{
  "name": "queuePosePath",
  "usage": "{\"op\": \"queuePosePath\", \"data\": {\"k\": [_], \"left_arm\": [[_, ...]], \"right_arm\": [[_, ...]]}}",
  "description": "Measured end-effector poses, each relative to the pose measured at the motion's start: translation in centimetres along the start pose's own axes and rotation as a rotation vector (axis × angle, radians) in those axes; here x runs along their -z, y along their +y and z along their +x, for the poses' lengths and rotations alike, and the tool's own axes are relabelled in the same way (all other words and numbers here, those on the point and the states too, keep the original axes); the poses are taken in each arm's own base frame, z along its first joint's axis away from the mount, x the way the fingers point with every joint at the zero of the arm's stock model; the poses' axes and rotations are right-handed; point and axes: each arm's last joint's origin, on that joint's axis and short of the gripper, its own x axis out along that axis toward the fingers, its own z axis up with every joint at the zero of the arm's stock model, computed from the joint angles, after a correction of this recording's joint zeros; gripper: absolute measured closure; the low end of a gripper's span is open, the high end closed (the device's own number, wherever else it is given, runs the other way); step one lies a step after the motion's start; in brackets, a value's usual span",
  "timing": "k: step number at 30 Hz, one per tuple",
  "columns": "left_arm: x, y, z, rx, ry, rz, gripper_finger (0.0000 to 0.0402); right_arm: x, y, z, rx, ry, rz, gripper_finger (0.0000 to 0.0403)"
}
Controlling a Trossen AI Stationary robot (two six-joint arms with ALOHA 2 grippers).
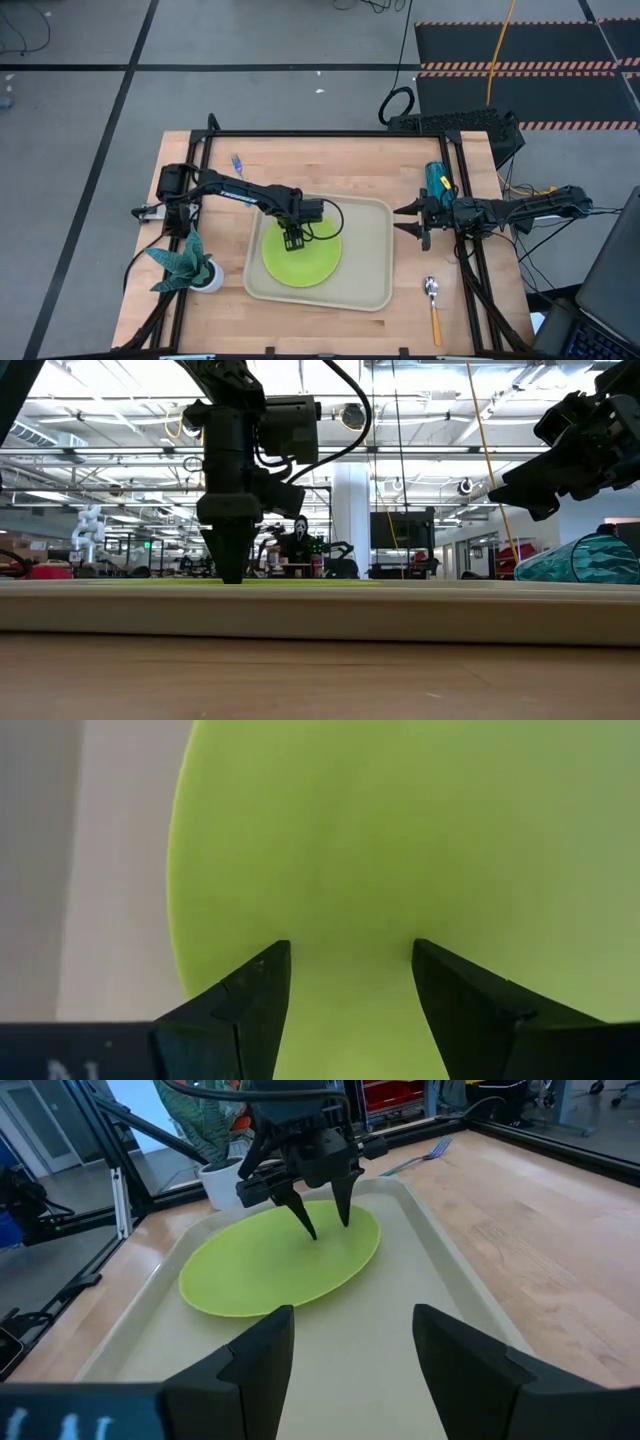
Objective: Pick and place plate/cup/fork/spoon on tray
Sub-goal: Put the green plate on the gray serving tray
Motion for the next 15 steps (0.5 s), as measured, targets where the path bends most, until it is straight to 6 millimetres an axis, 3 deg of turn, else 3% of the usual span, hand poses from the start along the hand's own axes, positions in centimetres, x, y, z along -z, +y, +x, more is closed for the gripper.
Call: {"op": "queuePosePath", "data": {"k": [15], "left_arm": [[-1.0,-1.0,0.0,0.068,-0.112,-0.002,0.0188]], "right_arm": [[0.0,0.0,0.0,0.000,0.000,0.000,0.0204]]}}
